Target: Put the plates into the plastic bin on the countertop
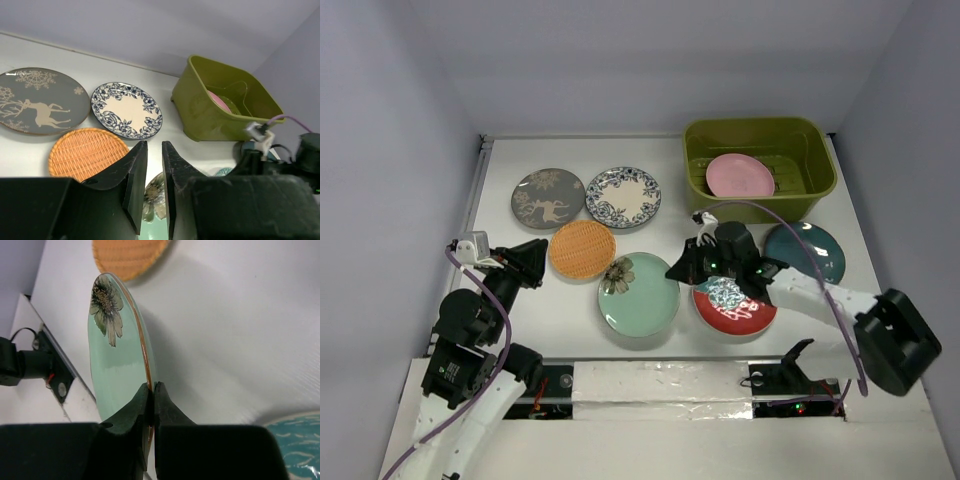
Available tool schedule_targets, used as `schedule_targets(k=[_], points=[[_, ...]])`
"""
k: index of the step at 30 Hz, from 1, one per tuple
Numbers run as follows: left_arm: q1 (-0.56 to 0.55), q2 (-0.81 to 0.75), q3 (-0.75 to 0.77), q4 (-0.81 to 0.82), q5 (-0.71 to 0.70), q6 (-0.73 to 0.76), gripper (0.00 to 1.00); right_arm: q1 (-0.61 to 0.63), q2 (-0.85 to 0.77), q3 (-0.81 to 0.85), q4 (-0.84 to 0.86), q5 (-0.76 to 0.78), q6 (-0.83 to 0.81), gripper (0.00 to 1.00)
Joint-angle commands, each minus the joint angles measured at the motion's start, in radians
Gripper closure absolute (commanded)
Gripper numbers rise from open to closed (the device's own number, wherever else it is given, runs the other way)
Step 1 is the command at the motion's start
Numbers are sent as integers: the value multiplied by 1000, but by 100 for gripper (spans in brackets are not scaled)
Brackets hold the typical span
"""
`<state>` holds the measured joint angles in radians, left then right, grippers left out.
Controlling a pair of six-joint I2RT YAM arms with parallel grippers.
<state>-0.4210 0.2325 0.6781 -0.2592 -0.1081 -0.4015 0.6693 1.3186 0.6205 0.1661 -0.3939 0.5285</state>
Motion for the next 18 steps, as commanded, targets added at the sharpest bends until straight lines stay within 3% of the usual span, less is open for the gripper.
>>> schedule_targets(k=[1, 6, 12, 18], points=[[7, -4, 3, 32, -4, 3, 84, 9, -148, 77, 58, -16, 56, 100], [7, -5, 1, 34, 1, 3, 84, -52, -197, 217, 58, 6, 91, 100], [7, -16, 0, 34, 2, 3, 83, -312, -199, 401, 43, 33, 117, 100], [7, -30, 0, 37, 5, 3, 83, -601, -85, 577, -23, 73, 143, 100]])
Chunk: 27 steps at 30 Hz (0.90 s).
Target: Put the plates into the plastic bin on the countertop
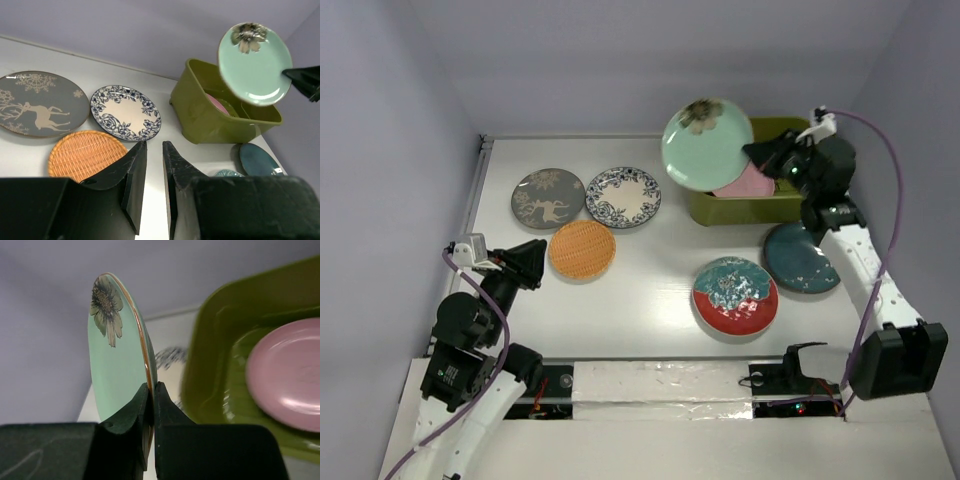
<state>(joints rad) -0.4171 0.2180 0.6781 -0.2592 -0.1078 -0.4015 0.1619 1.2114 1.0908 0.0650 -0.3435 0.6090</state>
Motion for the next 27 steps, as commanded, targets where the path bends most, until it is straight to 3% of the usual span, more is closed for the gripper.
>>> schedule_targets(k=[1, 10, 27], points=[[3, -17, -2, 38, 7, 3, 83, -122, 63, 128, 59, 32, 64, 100], [-6, -22, -2, 40, 10, 4, 82, -266, 272, 346, -132, 115, -29, 100], [-6, -40, -3, 44, 8, 6, 81, -288, 539, 379, -266, 208, -144, 100]])
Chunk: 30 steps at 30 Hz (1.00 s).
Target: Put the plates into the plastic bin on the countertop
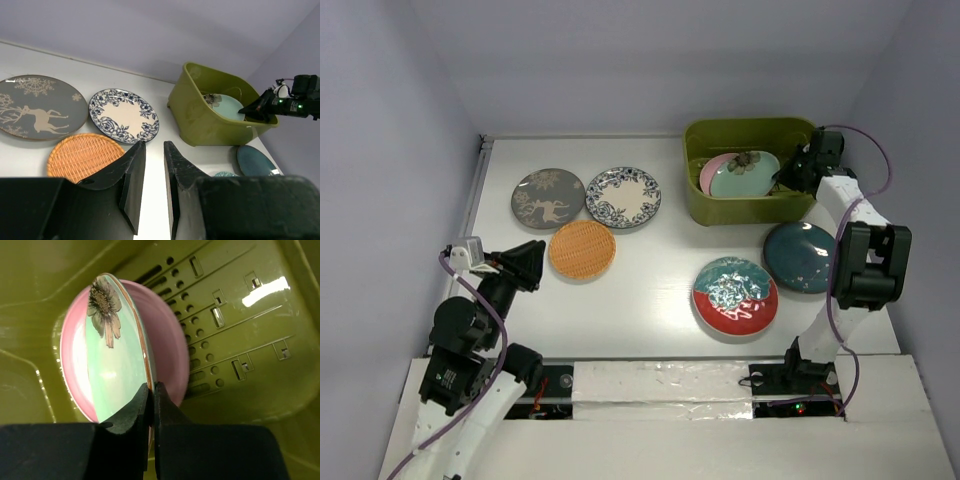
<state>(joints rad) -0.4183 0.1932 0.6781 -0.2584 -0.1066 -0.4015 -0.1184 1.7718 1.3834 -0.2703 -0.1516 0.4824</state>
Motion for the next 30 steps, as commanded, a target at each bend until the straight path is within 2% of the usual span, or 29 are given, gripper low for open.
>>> schedule_targets(k=[1, 4, 7, 8, 12, 14, 19, 21, 22, 23, 24, 25, 26, 28, 29, 30], points=[[-5, -18, -3, 45, 7, 6, 81, -7, -14, 88, 63, 26, -22, 100], [-5, -18, -3, 45, 4, 7, 80, -7, 17, 95, 30, 64, -39, 100], [-5, -18, -3, 47, 8, 7, 80, -7, 41, 105, 2, 101, -53, 79], [-5, -20, -3, 45, 8, 7, 80, -7, 43, 103, -4, 110, -53, 63], [-5, -29, -2, 45, 8, 7, 80, -7, 12, 86, -4, 149, -56, 37], [-5, -29, -2, 44, 11, 7, 80, -7, -34, 78, -1, 176, -54, 30], [-5, -31, -3, 47, 16, 7, 80, 26, -173, 40, 14, 182, -44, 28], [-5, -29, -3, 45, 15, 7, 80, 74, -274, 0, 70, 182, -36, 38], [-5, -29, -3, 47, 15, 9, 80, 148, -313, -54, 94, 185, -30, 48], [-5, -31, -3, 45, 15, 7, 82, 198, -380, -90, 118, 188, -21, 78], [-5, -31, -3, 45, 13, 7, 84, 253, -409, -130, 190, 182, 2, 91], [-5, -31, -3, 44, 12, 7, 86, 311, -429, -171, 230, 170, 15, 98], [-5, -29, -3, 45, 8, 7, 91, 430, -440, -243, 256, 162, 36, 100], [-5, -28, -2, 41, 1, 4, 97, 552, -427, -305, 368, 173, 111, 100], [-5, -23, -2, 39, -8, 1, 100, 662, -405, -337, 393, 185, 134, 100], [-5, -23, -2, 36, -16, 0, 100, 712, -347, -343, 432, 217, 180, 100]])
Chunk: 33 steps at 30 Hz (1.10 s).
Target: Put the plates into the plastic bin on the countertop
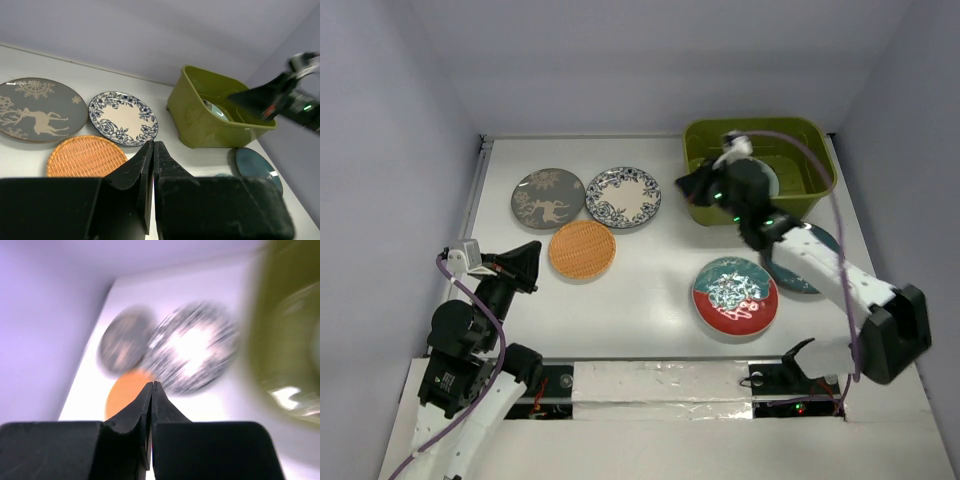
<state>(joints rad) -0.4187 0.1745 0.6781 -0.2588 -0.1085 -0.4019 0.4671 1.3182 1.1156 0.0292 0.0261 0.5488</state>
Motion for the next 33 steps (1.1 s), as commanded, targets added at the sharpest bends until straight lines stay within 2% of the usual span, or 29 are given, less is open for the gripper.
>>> schedule_targets(k=[1, 3, 5, 6, 7, 8, 11, 15, 19, 24, 25, 26, 27, 29, 33], points=[[-5, -3, -2, 36, -14, -2, 100, 171, 145, -74, 146, 50, 131, 100], [-5, -1, -2, 36, -16, -3, 100, 276, 235, -28, 140, 75, 187, 100], [-5, -4, -2, 35, -17, -3, 99, 323, 363, -4, 153, 110, 232, 100], [-5, -6, 0, 35, -19, -2, 97, 347, 396, -7, 207, 98, 282, 97], [-5, -7, 0, 33, -19, -3, 94, 347, 429, -10, 236, 89, 304, 90], [-5, -7, 0, 33, -17, -3, 90, 358, 481, -14, 257, 89, 330, 73], [-14, -6, 0, 35, -11, 0, 83, 367, 550, -34, 340, 78, 399, 44], [-14, -6, 0, 35, -7, 2, 77, 386, 630, -30, 426, 29, 470, 43], [-14, -4, -2, 35, -8, 2, 75, 395, 708, -19, 489, 11, 532, 46], [-14, 5, -2, 36, -10, 0, 73, 395, 774, 6, 523, 31, 586, 57], [-14, 8, -2, 35, -10, -2, 73, 395, 782, 6, 534, 35, 603, 61], [-14, 10, -2, 35, -11, -2, 72, 395, 779, -3, 554, 35, 612, 78], [-14, 8, -2, 33, -13, -2, 72, 395, 774, -17, 581, 35, 620, 88], [-14, 7, 0, 30, -20, -5, 71, 404, 729, -60, 624, 44, 628, 100], [-14, 3, 8, 18, -56, -21, 69, 423, 555, -146, 626, 69, 565, 100]])
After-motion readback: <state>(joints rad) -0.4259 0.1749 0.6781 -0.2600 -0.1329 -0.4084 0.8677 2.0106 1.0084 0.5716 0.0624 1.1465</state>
